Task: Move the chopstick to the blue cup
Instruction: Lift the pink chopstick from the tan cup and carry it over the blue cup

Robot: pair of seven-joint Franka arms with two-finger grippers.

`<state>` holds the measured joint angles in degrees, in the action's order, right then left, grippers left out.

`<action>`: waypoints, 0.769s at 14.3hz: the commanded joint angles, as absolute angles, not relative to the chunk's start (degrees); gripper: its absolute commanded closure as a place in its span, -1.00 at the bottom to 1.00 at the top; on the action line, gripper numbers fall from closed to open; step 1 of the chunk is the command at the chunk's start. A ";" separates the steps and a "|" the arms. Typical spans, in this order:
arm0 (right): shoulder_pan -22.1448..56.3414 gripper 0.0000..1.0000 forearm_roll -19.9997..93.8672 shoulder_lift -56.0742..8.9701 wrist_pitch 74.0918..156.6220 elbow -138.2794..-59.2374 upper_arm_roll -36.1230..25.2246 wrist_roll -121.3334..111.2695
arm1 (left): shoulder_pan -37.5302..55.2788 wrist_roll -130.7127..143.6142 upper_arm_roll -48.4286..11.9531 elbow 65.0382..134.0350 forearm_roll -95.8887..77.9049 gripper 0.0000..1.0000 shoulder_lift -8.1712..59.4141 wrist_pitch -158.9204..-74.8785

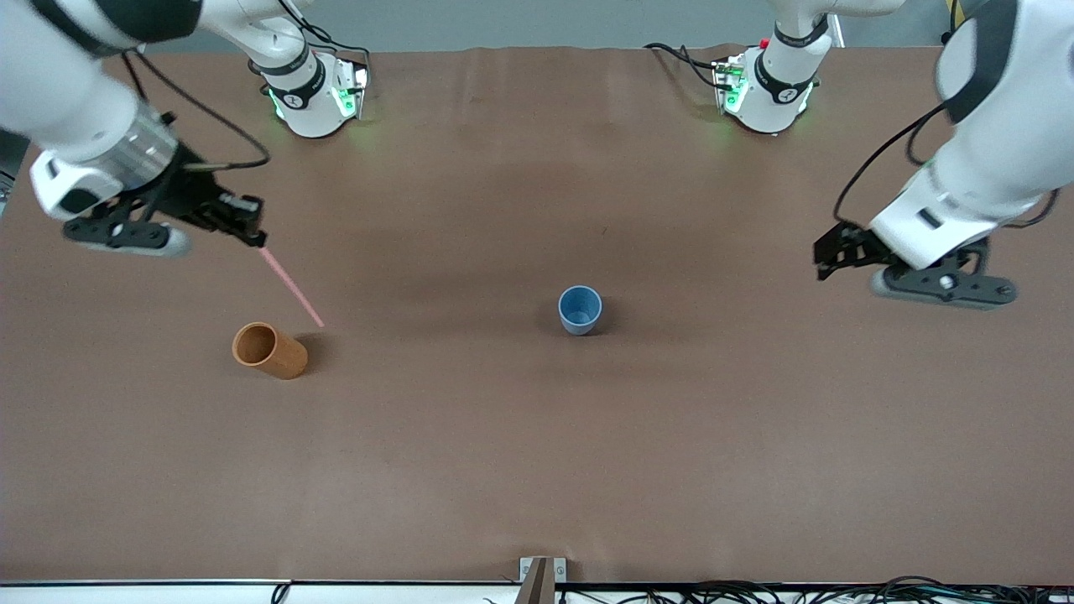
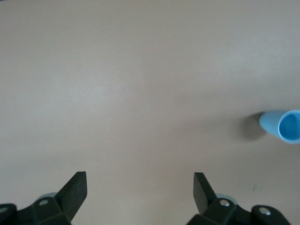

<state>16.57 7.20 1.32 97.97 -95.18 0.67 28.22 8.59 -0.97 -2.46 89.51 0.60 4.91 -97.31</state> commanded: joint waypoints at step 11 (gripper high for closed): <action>44.99 0.95 -3.58 -25.20 97.73 -64.72 -0.26 70.12 | 6.59 -0.35 -2.90 86.84 -0.35 -1.00 -0.18 -90.62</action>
<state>42.36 0.02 -17.60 99.26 -74.84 0.53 66.35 6.99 -0.91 -2.58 87.86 0.24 -0.45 -91.68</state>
